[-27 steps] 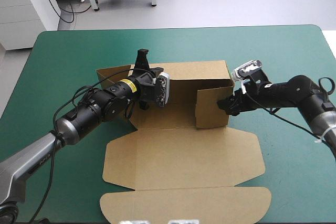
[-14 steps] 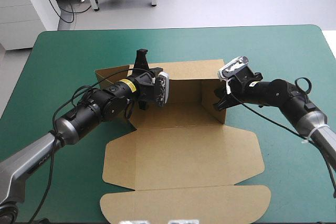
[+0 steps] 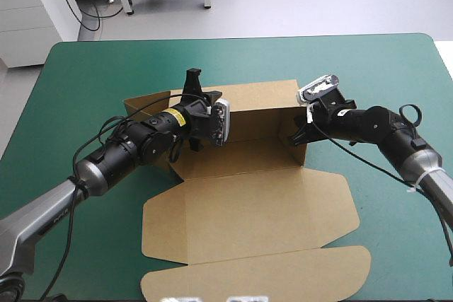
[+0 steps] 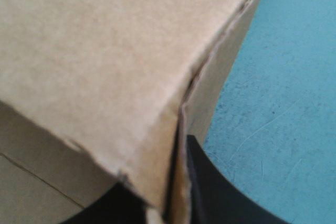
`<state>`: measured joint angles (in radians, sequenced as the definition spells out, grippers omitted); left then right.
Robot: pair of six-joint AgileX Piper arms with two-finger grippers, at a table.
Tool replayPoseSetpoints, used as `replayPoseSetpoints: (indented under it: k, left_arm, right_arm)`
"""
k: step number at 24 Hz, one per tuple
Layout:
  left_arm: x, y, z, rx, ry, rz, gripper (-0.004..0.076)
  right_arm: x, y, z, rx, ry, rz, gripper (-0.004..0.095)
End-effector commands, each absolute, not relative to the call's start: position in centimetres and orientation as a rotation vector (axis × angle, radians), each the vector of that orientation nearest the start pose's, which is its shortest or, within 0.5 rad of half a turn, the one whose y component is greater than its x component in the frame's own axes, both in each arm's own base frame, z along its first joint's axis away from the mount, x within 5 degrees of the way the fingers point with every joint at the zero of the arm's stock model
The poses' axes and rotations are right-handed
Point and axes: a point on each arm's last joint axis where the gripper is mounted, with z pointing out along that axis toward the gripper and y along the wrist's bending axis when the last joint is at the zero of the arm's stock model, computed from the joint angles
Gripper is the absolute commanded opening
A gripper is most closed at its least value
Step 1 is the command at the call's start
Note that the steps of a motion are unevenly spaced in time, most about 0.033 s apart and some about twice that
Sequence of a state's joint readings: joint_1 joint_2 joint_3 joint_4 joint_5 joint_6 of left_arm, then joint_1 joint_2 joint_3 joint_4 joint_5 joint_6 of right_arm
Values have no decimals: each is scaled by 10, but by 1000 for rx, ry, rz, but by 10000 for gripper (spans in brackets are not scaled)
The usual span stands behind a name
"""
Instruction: Fold the box
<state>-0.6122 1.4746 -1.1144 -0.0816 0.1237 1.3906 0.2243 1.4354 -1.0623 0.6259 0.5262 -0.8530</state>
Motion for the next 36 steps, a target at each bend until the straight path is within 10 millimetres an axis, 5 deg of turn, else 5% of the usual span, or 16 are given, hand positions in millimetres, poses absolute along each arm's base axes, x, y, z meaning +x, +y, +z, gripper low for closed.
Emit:
replayPoseSetpoints:
  k: [1,5,16,18,22,29,33,36]
  left_arm:
    - [273,-201,360,1447,1065,433,401]
    - [255,-211,383,1311,972,392,575]
    - [194,-237,411,1353,827,227,580]
    - [187,-238,412,1378,819,205,543]
    - [180,-236,411,1440,831,186,300]
    - [172,-237,424,1676,1013,16,29]
    - [175,-236,456,1779,1235,-61,15]
    - [199,-228,469,1658,1393,-31,15]
  right_arm:
    - [292,102,319,-739,2090,334,-17]
    - [297,104,324,-695,2037,245,-17]
    - [318,81,338,-349,1927,110,-18]
    - [322,74,335,-301,1949,113,-19]
    - [323,71,332,-295,1970,108,-20]
    - [323,71,333,-297,1966,106,-20]
    - [323,71,333,-297,1964,105,-20]
    - [323,71,333,-300,1964,103,-20]
